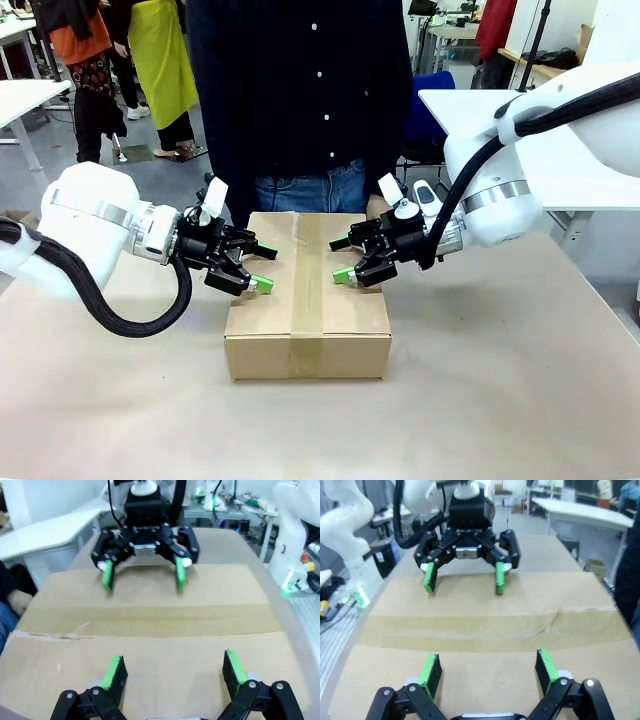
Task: Pack the gift set into the box.
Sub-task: Press and hold the closed box until the human finishes sealing it.
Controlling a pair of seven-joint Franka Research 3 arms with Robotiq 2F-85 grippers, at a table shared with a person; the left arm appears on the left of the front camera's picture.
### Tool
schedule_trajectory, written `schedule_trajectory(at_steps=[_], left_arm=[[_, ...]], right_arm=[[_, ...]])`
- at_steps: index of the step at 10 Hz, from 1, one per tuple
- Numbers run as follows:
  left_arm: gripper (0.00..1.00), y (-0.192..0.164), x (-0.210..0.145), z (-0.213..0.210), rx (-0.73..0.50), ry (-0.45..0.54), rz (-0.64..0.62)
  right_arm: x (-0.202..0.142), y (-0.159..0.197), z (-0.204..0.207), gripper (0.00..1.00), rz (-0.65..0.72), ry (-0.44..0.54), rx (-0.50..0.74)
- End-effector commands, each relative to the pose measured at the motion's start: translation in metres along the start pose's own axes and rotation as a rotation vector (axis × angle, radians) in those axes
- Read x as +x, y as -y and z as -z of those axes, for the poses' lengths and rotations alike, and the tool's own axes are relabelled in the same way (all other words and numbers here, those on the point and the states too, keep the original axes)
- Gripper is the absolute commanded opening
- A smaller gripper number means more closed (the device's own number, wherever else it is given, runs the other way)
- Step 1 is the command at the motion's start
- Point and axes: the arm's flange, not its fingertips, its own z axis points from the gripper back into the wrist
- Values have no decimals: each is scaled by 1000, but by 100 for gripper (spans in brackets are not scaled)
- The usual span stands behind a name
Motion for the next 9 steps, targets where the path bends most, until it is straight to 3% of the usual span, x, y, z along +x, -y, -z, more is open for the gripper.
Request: schedule_trajectory(at_steps=[1, 3, 5, 7, 8, 9], left_arm=[[100, 12, 32, -86, -130, 107, -193], [100, 34, 16, -176, -106, 215, -377], [100, 38, -35, -243, -35, 287, -648], [100, 33, -92, -290, -20, 358, -914], [100, 23, -106, -289, 125, 351, -1093], [100, 55, -84, -289, -5, 309, -789]], right_arm=[[43, -17, -98, 100, 178, 88, -146], [37, -55, -211, 100, 405, 163, -226], [-18, -98, -293, 100, 694, 71, -243], [-71, -116, -340, 100, 879, 138, -247], [-86, -104, -338, 100, 928, 175, -340], [-65, -132, -336, 100, 805, 80, -290]])
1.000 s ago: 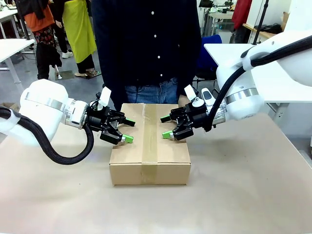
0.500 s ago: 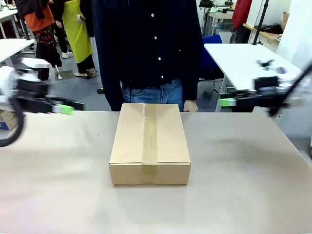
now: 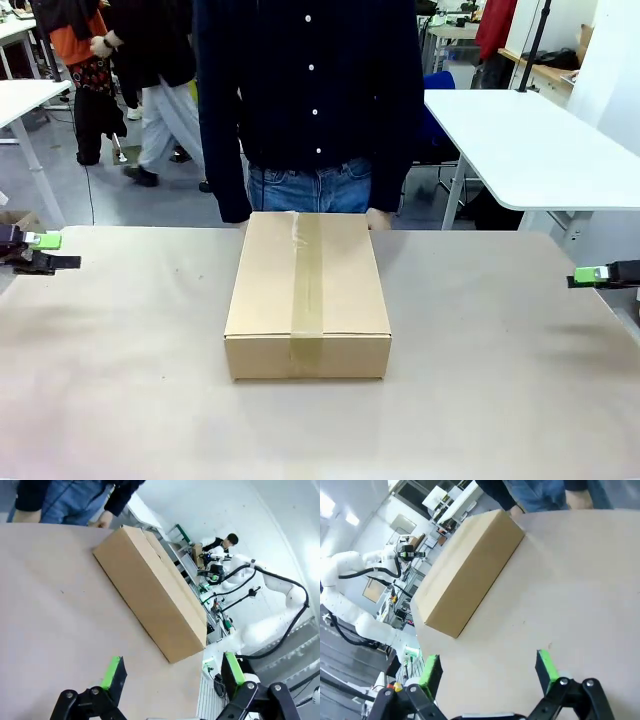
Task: Pack the gift set into the box.
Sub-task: Press and hold the closed box until the human finishes sealing it.
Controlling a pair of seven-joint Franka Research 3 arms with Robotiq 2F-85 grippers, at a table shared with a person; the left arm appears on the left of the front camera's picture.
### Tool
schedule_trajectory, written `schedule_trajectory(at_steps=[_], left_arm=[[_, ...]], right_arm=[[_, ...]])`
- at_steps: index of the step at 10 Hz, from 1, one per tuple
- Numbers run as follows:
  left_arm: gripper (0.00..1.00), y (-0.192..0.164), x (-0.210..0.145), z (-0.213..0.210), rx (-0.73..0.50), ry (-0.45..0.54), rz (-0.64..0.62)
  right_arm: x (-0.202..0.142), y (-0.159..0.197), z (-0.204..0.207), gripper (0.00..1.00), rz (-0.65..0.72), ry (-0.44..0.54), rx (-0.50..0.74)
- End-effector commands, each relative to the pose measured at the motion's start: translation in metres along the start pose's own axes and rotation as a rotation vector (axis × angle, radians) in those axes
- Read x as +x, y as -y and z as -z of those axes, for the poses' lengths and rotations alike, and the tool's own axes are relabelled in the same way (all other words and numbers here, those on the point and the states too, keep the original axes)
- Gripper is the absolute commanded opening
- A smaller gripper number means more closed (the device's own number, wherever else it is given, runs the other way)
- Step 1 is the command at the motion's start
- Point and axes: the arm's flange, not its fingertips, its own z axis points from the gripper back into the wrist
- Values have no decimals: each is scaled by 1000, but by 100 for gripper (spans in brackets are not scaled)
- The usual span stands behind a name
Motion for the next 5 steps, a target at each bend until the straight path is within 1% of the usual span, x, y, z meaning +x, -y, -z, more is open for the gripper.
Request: schedule_trajectory(at_steps=[1, 5], left_arm=[[100, 38, 9, 18, -84, -40, 153], [100, 38, 9, 18, -84, -40, 153]], right_arm=[[20, -27, 10, 100, -86, -17, 9], [20, -27, 10, 100, -86, -17, 9]])
